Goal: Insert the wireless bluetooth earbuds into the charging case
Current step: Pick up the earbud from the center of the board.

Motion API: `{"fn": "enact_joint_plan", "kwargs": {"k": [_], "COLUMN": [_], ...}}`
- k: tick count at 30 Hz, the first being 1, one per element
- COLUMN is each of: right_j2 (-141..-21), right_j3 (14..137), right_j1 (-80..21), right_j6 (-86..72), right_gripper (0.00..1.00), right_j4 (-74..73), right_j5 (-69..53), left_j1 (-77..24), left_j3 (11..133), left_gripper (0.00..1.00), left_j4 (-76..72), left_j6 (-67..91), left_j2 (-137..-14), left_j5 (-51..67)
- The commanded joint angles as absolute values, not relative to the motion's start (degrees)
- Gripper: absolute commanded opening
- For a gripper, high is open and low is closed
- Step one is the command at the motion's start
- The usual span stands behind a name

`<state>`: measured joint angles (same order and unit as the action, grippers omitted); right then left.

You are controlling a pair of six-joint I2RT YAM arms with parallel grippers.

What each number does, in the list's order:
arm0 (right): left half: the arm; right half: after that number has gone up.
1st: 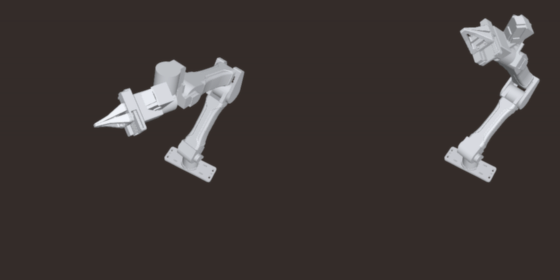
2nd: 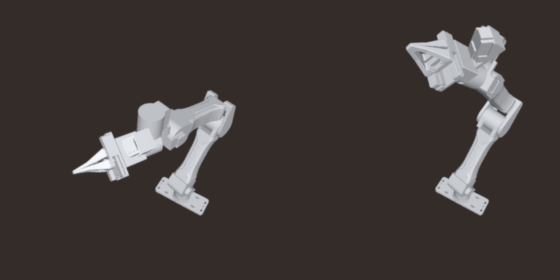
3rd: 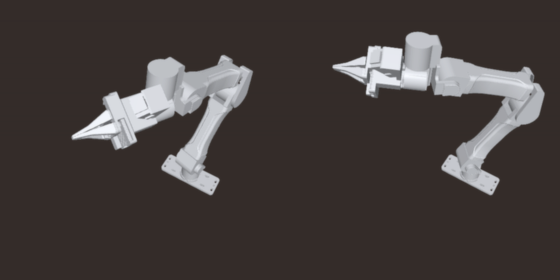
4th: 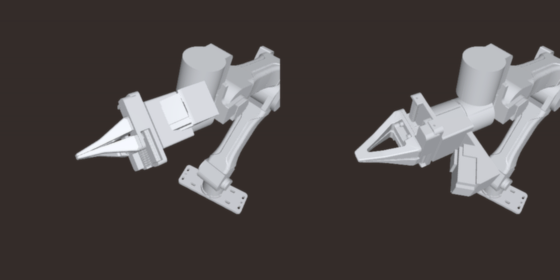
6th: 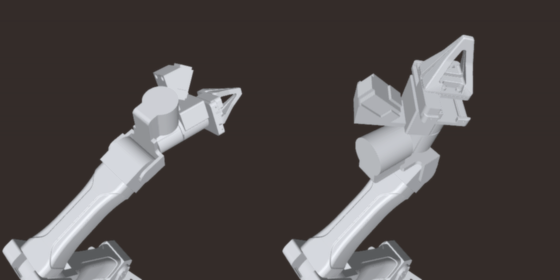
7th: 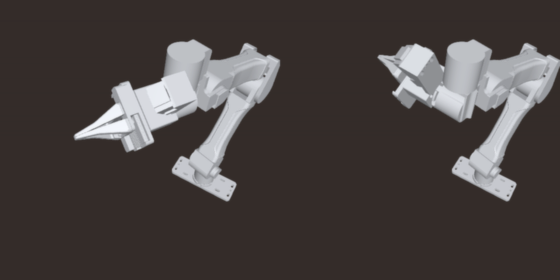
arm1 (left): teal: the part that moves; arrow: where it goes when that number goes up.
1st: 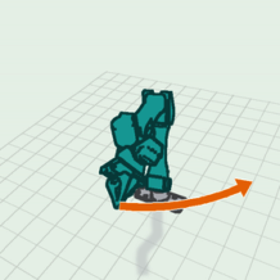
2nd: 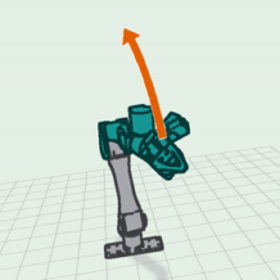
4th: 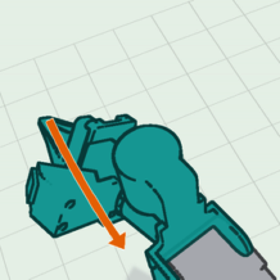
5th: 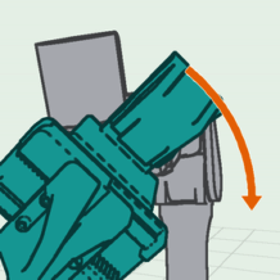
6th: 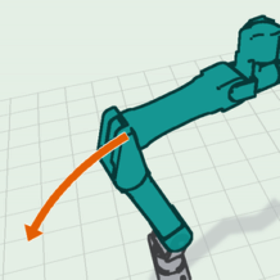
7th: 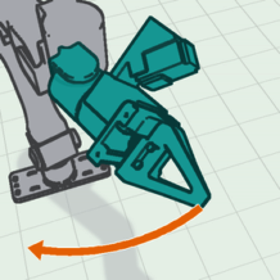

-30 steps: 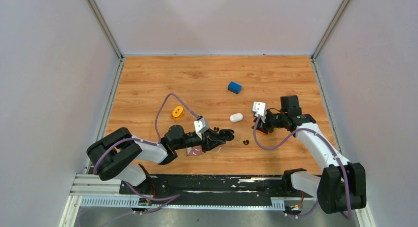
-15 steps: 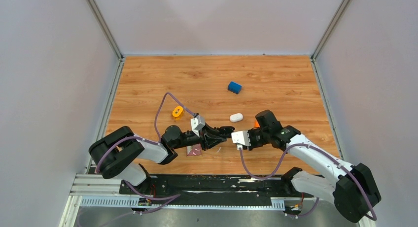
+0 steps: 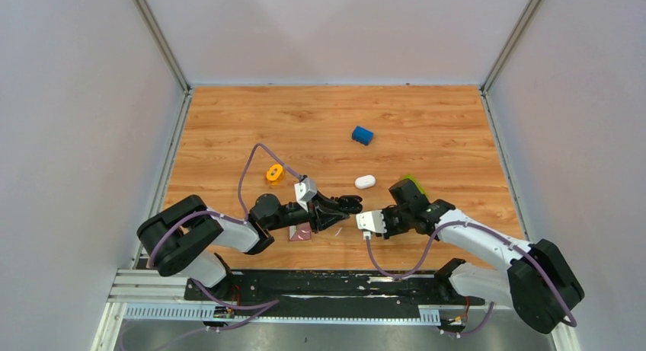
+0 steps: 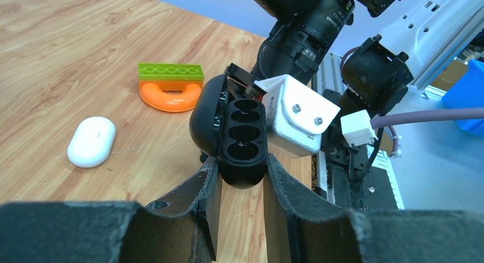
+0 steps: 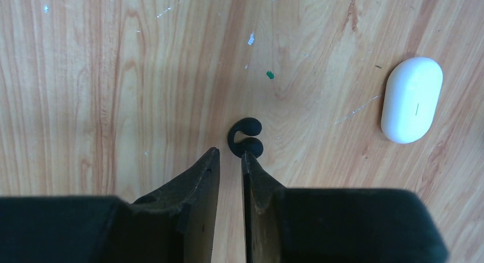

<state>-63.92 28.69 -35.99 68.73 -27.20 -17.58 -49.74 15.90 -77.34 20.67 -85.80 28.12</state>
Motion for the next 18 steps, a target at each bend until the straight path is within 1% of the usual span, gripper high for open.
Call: {"fn": "enact_joint_plan", "kwargs": {"k": [1, 13, 18], "right_j2": [-64.51, -66.01, -67.65], "right_j3": [28.46, 28.22, 28.21], "right_j1": [-36.44, -37.12, -37.21], "right_j6": [68.84, 68.81, 69.47], "right_gripper": [0.21, 0.21, 0.24], "right_j4": [-23.45, -22.75, -22.15], "right_j5": [-17.23, -17.49, -17.03], "left_j1": [-49.66, -49.66, -49.64], "left_j3": [15.91, 16.09, 16.09], "left_gripper": [0.0, 0.0, 0.0], "left_j4": [-79.63, -79.6, -79.63], "left_j6": [20.04, 20.29, 20.26], "left_j2": [-84.78, -85.12, -85.19], "left_j5": [28.6, 28.72, 28.9]}}
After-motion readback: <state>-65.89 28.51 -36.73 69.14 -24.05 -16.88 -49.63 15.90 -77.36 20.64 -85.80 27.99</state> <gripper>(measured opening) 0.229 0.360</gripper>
